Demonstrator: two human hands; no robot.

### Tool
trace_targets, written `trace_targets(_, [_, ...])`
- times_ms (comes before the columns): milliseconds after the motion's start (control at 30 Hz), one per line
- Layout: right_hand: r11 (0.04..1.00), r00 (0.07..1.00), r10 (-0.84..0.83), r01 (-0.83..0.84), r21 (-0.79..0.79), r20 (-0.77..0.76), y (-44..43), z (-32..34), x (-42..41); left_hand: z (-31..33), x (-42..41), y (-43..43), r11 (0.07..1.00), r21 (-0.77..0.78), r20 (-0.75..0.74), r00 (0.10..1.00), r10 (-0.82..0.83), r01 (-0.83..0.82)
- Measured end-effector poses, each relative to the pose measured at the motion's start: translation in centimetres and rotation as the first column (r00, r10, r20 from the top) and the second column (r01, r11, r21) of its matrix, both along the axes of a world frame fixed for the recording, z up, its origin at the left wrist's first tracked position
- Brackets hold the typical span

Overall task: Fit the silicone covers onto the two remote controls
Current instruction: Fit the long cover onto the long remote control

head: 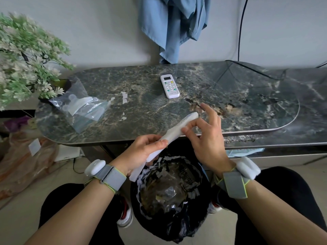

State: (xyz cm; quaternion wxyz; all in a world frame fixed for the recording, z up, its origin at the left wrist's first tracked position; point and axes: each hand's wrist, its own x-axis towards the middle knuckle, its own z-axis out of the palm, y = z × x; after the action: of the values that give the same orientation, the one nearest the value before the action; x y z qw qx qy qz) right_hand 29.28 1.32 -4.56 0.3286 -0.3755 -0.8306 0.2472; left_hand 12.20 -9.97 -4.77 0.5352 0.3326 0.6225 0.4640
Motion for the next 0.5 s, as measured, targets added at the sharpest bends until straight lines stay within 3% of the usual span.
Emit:
trace_targets(133, [0.976,0.998,0.004,-0.016,-0.215,-0.059,0.09,0.54,-0.03,0.2,0.1,0.08,0.999,-0.008,0.017,0.999,-0.047,0.047])
trace_targets(500, [0.98,0.991,0.031,-0.056,-0.19,-0.129,0.51,1.05,-0.89,0.62,-0.32,-0.14,1.0,-0.005,0.079,0.996,-0.028,0.028])
